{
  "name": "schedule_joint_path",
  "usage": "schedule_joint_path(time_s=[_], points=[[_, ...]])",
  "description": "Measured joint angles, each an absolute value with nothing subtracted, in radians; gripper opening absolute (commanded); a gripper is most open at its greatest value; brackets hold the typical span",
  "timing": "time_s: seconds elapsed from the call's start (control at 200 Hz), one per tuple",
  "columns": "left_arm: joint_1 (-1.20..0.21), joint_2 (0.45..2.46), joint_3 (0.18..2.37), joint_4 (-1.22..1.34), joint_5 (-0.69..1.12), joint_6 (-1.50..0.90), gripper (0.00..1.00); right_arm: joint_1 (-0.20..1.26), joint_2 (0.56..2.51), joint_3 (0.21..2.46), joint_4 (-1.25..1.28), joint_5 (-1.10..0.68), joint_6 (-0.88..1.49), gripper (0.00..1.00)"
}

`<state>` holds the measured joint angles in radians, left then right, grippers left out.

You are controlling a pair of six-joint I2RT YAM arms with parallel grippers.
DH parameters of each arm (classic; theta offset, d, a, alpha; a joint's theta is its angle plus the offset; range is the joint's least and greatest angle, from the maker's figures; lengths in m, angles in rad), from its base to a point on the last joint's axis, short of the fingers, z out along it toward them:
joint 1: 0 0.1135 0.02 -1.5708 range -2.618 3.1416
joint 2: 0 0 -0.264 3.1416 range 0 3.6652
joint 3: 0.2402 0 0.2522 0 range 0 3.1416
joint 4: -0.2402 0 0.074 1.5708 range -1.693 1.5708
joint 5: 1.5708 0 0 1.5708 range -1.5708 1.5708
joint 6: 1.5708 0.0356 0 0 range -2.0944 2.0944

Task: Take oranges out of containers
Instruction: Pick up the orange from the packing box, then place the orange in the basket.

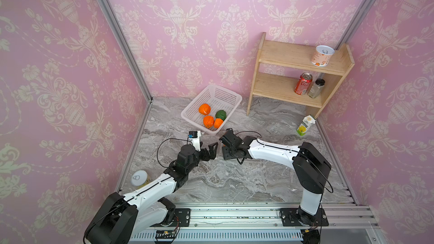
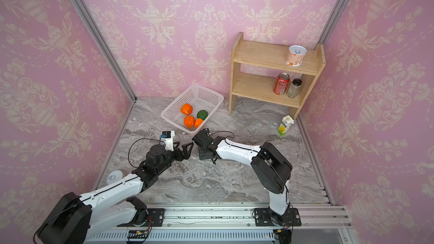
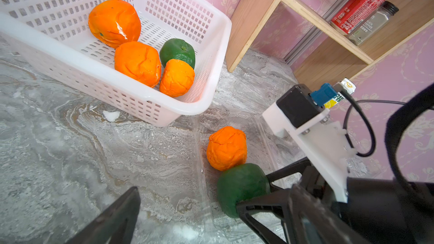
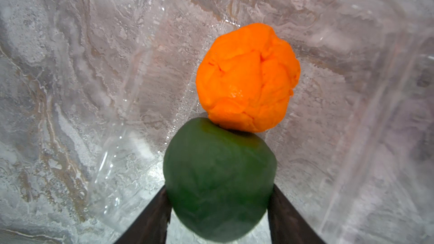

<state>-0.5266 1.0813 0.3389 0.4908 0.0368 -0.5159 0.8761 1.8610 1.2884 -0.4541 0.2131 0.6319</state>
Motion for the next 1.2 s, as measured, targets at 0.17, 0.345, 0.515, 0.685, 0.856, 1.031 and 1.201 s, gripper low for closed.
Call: schedule_joint_path(time_s=[0.17,0.345,0.515,0.685,0.856,1.031,1.201], points=[[-0.527,1.081,0.339,0.491,0.034,-0.516,0.99,0.875,1.856,1.290,-0.446,0.214,0.632,0.54],[-0.527,1.073,0.337,0.490,0.019,-0.512,0.99,0.870,1.819,1.319,-0.450,0.213,0.632,0.54],[-0.527,1.042,0.336,0.482,-0.001,-0.506,0.99,0.836,1.784,1.394,-0.450,0.213,0.626,0.53],[-0.527,1.004,0.325,0.475,-0.034,-0.487,0.99,0.773,1.806,1.520,-0.453,0.190,0.586,0.52],[-0.526,0.996,0.324,0.469,-0.057,-0.472,0.99,0.718,1.927,1.716,-0.458,0.160,0.548,0.53],[-0.524,0.995,0.323,0.459,-0.075,-0.457,0.99,0.676,2.158,2.029,-0.501,0.110,0.499,0.80],[-0.519,0.994,0.323,0.452,-0.078,-0.456,0.99,0.656,2.390,2.400,-0.608,0.080,0.435,0.93]])
